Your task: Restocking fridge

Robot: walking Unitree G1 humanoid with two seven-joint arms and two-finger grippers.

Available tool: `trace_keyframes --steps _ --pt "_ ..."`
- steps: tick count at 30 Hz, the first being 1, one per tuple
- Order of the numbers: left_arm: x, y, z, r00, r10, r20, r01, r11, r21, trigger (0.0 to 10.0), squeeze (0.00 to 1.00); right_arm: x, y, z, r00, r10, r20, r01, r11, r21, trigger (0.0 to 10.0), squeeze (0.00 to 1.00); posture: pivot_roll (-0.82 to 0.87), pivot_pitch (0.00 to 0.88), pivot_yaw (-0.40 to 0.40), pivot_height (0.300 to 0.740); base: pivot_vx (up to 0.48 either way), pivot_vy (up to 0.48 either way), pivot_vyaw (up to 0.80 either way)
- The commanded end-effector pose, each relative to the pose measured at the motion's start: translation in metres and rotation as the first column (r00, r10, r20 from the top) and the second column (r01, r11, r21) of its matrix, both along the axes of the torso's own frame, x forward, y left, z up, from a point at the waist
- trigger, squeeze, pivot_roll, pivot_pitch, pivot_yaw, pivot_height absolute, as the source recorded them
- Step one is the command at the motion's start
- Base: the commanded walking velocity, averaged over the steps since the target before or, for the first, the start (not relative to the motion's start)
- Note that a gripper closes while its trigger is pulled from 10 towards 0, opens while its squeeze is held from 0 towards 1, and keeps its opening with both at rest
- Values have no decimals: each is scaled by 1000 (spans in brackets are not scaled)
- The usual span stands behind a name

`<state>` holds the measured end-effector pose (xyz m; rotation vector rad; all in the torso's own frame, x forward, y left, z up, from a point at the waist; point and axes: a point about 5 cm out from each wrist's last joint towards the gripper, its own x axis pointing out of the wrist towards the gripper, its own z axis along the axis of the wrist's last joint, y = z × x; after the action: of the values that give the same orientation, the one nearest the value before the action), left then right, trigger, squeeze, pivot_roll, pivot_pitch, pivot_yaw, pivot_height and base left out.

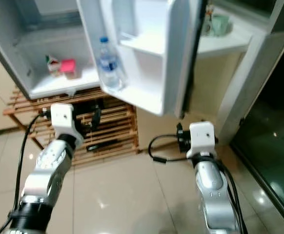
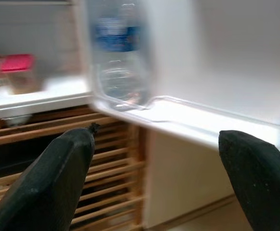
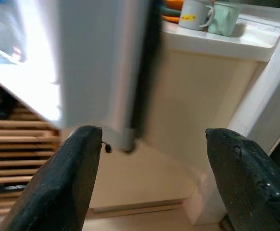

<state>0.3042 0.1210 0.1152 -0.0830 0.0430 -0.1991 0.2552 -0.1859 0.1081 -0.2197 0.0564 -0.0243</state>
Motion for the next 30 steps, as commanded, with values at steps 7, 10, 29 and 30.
trace_keyframes --steps 7,10,29,30 --pt "4 9 6 999 40 15 -40 999 -7 10000 0 3 4 5 1000 14 27 -14 1000 2 10000 0 -191 0 91 740 249 -408 445" --pt "4 10 8 998 50 30 -49 998 -27 10000 0 5 2 6 999 4 32 -4 1000 11 10000 0 -188 0 87 740 285 -381 440" --pt "18 56 -23 982 104 -160 -72 978 194 10000 0 92 -36 35 962 -259 88 266 961 -73 10000 0 -69 0 76 740 82 -37 45" --pt "15 59 -25 981 97 -166 -61 975 212 10000 0 95 -35 36 961 -260 90 267 960 -81 10000 0 -63 0 75 740 0 0 0"
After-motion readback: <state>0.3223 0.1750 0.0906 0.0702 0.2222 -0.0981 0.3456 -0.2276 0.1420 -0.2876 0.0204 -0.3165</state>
